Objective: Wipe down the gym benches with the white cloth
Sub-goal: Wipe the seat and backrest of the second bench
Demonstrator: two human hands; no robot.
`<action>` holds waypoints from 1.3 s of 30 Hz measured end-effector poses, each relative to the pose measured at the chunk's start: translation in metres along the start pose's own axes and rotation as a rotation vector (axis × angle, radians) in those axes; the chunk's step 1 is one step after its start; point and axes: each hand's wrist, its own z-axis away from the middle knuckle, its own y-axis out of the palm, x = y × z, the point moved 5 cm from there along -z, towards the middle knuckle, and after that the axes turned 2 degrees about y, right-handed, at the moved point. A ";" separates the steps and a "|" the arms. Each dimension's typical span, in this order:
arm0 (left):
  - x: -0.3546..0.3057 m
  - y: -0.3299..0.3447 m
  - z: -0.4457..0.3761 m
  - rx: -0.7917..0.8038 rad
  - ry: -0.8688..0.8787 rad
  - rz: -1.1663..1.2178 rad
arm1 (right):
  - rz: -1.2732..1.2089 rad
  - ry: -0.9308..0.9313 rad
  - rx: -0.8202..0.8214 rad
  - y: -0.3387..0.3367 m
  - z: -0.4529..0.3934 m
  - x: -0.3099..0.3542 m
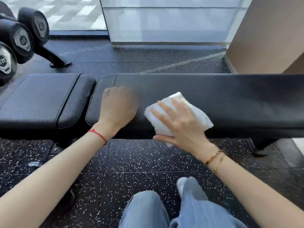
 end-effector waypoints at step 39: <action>0.012 0.000 0.010 -0.079 0.009 0.291 | -0.016 0.079 -0.251 0.004 0.010 0.006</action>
